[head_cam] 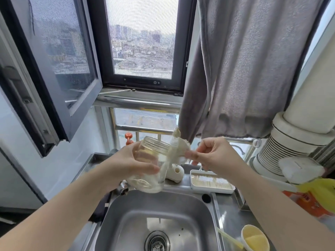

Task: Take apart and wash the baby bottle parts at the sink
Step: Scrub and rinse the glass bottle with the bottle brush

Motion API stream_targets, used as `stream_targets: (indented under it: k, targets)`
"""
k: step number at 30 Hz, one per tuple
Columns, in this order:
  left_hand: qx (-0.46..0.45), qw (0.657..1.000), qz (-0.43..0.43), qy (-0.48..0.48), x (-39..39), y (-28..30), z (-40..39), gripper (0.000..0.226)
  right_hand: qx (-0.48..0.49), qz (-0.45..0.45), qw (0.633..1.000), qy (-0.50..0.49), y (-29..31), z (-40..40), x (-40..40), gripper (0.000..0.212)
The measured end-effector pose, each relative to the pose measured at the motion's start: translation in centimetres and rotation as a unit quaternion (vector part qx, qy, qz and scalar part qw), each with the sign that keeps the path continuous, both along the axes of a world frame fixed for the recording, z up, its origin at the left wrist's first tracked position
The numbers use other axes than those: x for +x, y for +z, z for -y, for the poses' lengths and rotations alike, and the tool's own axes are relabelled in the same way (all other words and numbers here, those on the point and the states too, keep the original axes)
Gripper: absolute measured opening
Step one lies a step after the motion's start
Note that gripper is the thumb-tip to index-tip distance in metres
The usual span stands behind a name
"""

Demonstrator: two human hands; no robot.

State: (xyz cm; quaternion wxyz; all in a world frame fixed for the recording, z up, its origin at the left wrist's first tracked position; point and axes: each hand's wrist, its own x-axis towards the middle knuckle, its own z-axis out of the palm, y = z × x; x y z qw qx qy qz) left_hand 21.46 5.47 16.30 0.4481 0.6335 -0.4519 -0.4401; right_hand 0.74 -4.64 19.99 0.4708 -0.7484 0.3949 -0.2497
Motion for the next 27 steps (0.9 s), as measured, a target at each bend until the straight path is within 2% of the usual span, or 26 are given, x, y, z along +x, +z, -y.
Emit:
stream_targets:
  k: [5, 12, 16, 21, 27]
  targets:
    - [0.001, 1.000, 0.008, -0.007, -0.3, -0.3, 0.1, 0.079, -0.029, 0.018, 0.999, 0.041, 0.9, -0.8, 1.8, 0.044]
    - [0.001, 1.000, -0.008, -0.007, 0.3, -0.7, -0.4, 0.087, -0.013, -0.012, 1.000, 0.020, 0.6, -0.4, 0.6, 0.048]
    - [-0.001, 0.999, 0.021, -0.039, -0.8, -0.6, 0.0, 0.075, -0.031, 0.019, 0.997, 0.066, 1.2, -1.3, 2.2, 0.041]
    - [-0.010, 1.000, -0.003, -0.011, 0.2, -0.5, -0.4, 0.083, -0.006, -0.008, 1.000, 0.020, 0.6, -0.4, 0.3, 0.044]
    - [-0.020, 0.998, 0.021, -0.052, -1.4, -0.3, -0.3, 0.067, -0.033, 0.027, 0.997, 0.059, 1.0, -1.7, 1.8, 0.036]
